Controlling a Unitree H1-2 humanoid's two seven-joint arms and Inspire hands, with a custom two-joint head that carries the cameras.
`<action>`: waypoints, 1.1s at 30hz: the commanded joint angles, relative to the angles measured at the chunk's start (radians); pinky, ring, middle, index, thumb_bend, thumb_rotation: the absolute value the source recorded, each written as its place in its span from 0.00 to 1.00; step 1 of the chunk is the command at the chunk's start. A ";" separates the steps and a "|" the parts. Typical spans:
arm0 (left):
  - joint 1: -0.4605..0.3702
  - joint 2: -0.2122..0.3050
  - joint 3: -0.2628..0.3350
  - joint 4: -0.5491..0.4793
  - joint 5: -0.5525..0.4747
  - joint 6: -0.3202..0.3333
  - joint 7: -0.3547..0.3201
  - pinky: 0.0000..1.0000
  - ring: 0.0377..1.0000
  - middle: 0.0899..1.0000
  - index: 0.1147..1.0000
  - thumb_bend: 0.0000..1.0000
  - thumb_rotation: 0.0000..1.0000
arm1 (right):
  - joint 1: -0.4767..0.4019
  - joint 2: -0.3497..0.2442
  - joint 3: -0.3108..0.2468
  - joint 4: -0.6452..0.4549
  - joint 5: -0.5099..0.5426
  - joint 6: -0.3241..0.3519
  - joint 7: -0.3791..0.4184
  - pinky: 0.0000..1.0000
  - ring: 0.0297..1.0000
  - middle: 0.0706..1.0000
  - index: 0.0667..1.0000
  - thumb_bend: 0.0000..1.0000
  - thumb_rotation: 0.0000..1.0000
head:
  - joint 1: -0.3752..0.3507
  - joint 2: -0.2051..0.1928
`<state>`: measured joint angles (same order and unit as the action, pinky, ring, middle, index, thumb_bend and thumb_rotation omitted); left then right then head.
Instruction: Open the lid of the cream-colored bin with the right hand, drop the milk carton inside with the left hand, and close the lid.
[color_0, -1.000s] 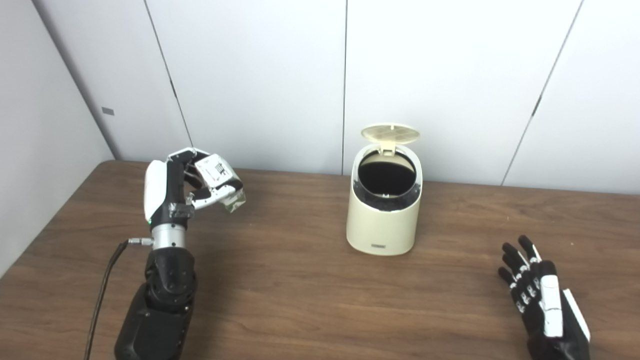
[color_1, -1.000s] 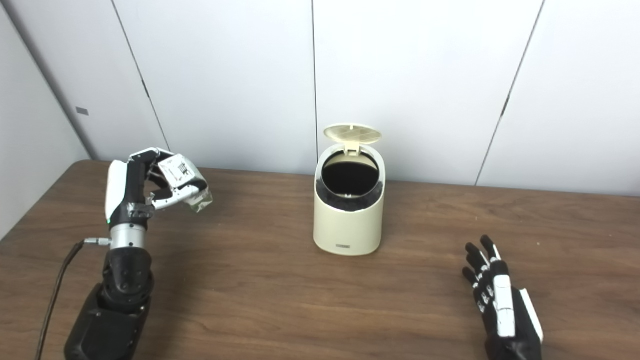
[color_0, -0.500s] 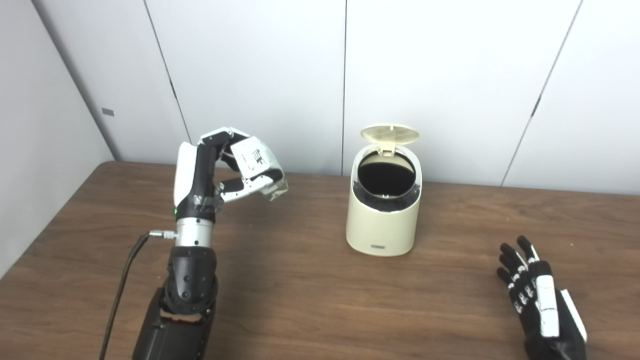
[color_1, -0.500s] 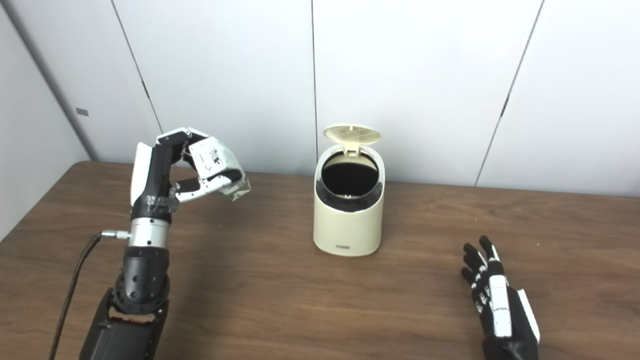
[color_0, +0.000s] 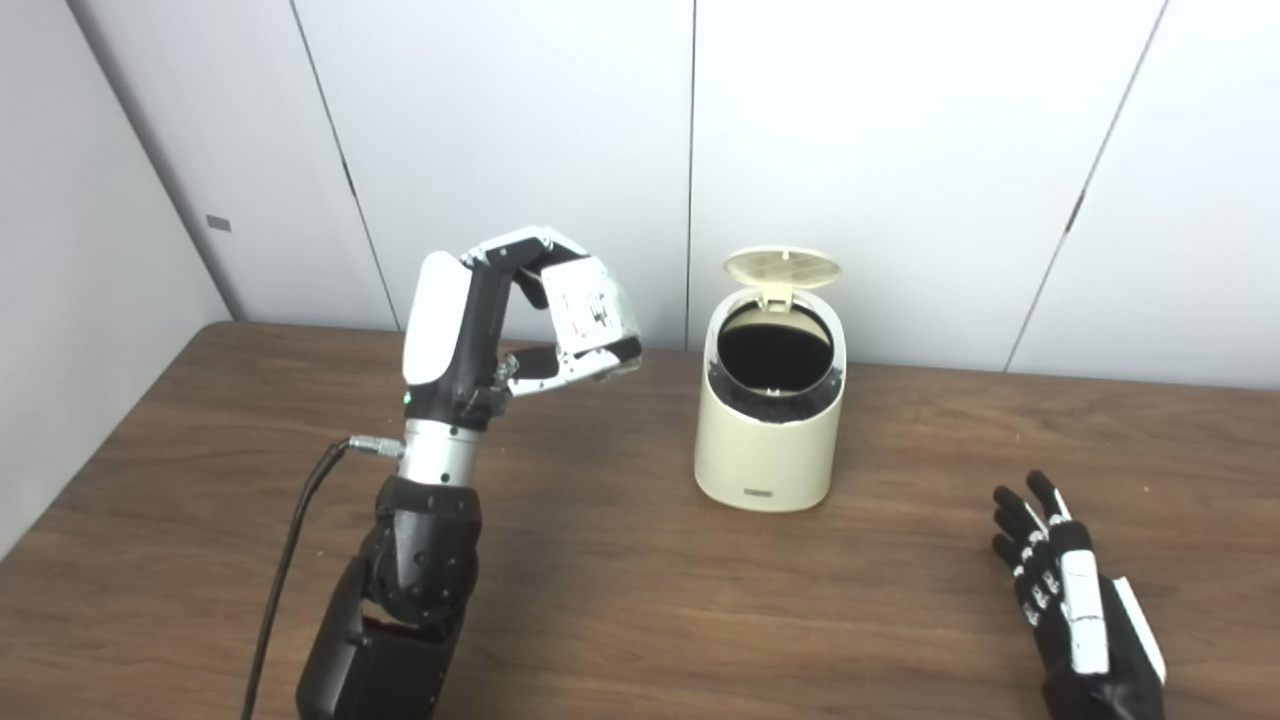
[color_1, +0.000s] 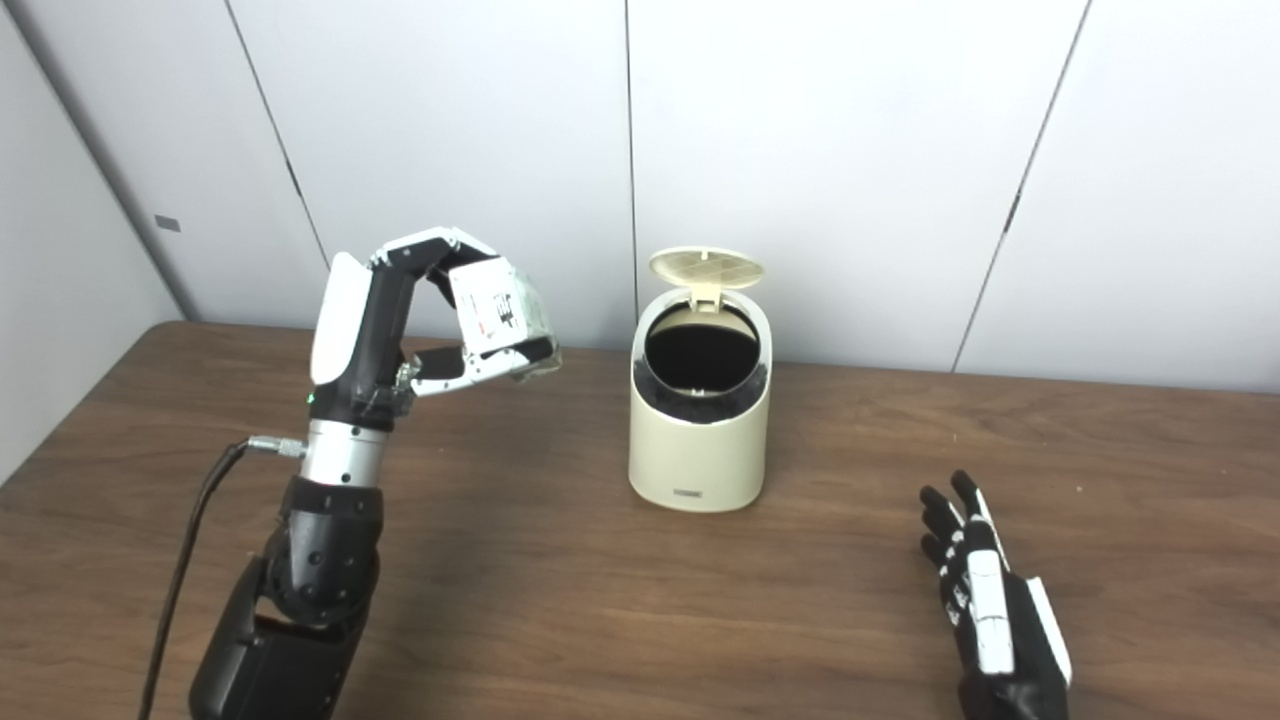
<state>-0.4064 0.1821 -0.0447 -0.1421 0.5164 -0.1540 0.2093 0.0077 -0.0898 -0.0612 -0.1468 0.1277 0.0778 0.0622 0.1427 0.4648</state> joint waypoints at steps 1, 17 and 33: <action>-0.065 -0.009 -0.008 -0.034 0.008 -0.067 0.021 0.36 0.43 0.45 0.42 0.48 0.00 | -0.010 -0.001 0.008 -0.027 -0.002 -0.009 0.008 0.98 0.96 0.93 0.98 0.57 1.00 | 0.003 -0.008; -0.140 -0.099 -0.102 0.075 0.125 -0.262 0.078 0.39 0.42 0.45 0.41 0.48 0.00 | 0.011 0.021 0.031 -0.104 -0.004 0.085 -0.001 0.94 0.95 0.92 0.98 0.53 0.98 | -0.034 -0.010; -0.170 -0.141 -0.109 0.147 0.131 -0.310 0.090 0.38 0.41 0.46 0.41 0.48 0.00 | 0.008 0.028 0.037 -0.123 -0.031 0.122 -0.011 0.95 0.95 0.93 0.98 0.54 1.00 | -0.052 0.001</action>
<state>-0.5147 0.0482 -0.1584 0.0173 0.6640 -0.4391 0.2684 0.0281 -0.0677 -0.0278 -0.2409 0.1009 0.1974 0.0531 0.0890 0.4648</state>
